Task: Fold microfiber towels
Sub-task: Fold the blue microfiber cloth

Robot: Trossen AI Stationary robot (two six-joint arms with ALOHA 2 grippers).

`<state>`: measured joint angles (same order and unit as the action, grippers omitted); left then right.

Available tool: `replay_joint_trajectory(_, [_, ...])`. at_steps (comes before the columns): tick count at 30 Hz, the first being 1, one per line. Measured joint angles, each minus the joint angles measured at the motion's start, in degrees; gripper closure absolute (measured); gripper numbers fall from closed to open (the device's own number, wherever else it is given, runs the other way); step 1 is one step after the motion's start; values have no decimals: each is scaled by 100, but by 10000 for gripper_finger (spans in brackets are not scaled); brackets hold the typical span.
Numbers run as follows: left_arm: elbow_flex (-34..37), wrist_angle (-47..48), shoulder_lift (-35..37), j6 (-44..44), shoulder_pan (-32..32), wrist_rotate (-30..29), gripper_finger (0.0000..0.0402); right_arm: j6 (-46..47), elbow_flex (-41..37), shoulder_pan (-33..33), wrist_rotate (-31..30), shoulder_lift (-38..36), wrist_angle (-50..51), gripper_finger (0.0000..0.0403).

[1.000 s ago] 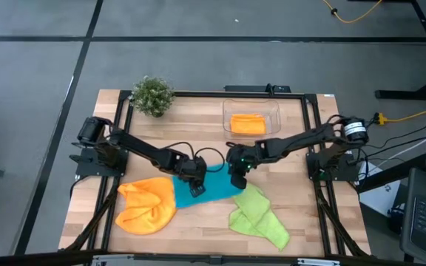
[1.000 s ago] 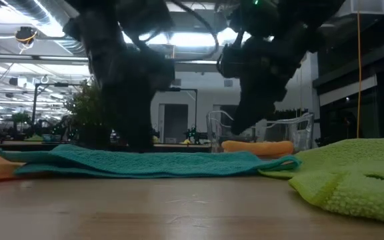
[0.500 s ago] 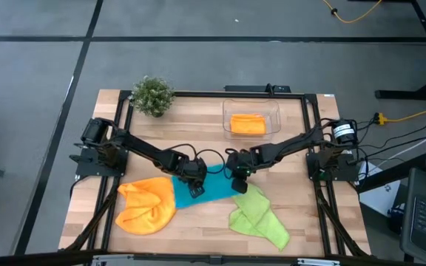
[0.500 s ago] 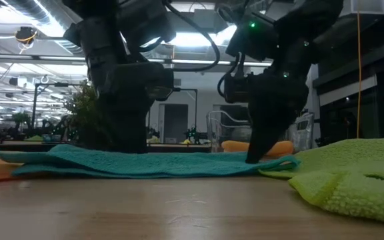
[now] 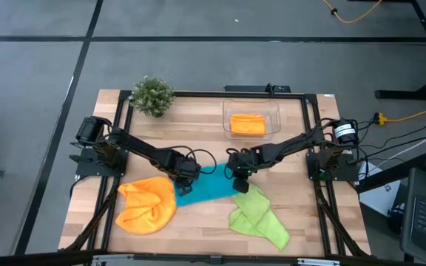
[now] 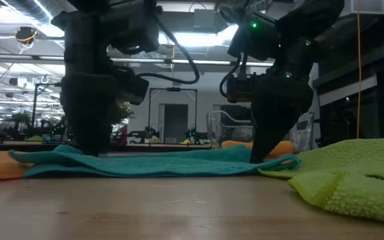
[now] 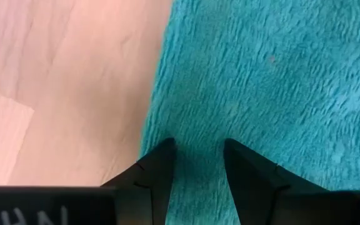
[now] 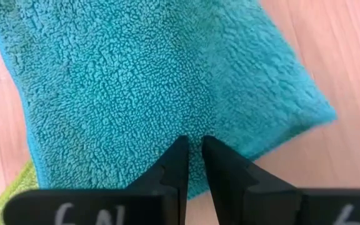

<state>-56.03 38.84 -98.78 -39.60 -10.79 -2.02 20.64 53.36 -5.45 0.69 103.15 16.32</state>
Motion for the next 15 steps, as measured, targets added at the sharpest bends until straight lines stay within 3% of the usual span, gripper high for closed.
replay_joint_trajectory(5, [-224, 337, 116, 245, 74, -89, 266, 158, 126, 2, 16, 20, 86, 345])
replay_joint_trajectory(12, [-718, 420, 247, 315, 147, -262, 266, 1, 835, 9, -331, 44, 680, 345])
replay_joint_trajectory(15, [-944, 428, 267, 227, 153, -219, 266, 285, 1170, 50, -218, 44, 1097, 345])
